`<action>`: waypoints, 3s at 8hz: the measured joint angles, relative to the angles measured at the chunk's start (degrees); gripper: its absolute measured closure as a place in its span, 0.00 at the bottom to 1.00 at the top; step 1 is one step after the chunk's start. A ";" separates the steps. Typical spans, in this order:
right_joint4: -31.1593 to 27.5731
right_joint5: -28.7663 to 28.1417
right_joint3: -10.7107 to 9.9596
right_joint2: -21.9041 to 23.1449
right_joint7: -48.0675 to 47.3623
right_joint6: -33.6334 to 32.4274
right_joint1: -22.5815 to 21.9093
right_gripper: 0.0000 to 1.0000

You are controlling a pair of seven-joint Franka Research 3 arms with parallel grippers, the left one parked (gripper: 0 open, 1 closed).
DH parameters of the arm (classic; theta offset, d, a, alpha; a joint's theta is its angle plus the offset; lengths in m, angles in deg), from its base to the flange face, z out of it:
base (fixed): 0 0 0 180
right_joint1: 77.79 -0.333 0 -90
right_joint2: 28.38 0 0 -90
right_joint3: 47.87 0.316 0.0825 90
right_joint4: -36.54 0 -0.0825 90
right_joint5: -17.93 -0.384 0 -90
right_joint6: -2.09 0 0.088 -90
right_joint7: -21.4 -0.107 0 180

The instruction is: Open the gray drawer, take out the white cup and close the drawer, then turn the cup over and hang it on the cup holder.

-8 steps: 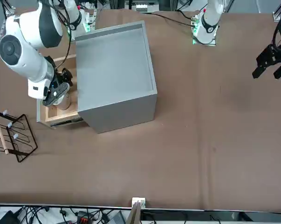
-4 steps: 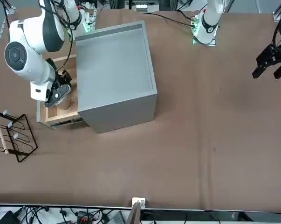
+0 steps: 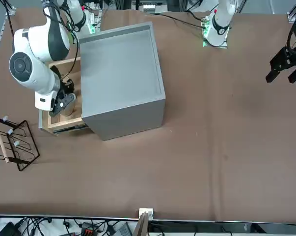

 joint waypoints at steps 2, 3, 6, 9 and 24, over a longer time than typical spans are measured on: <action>1.97 -0.06 -0.03 0.25 -1.28 -0.55 0.00 0.94; 4.53 -0.06 -0.09 0.65 -2.30 -3.02 0.01 0.94; 16.38 0.03 -1.22 2.81 -3.31 -17.73 0.23 0.94; 25.06 0.09 -7.83 4.78 0.54 -26.67 1.22 0.94; -18.20 6.65 -21.27 -2.89 61.29 29.45 11.37 0.94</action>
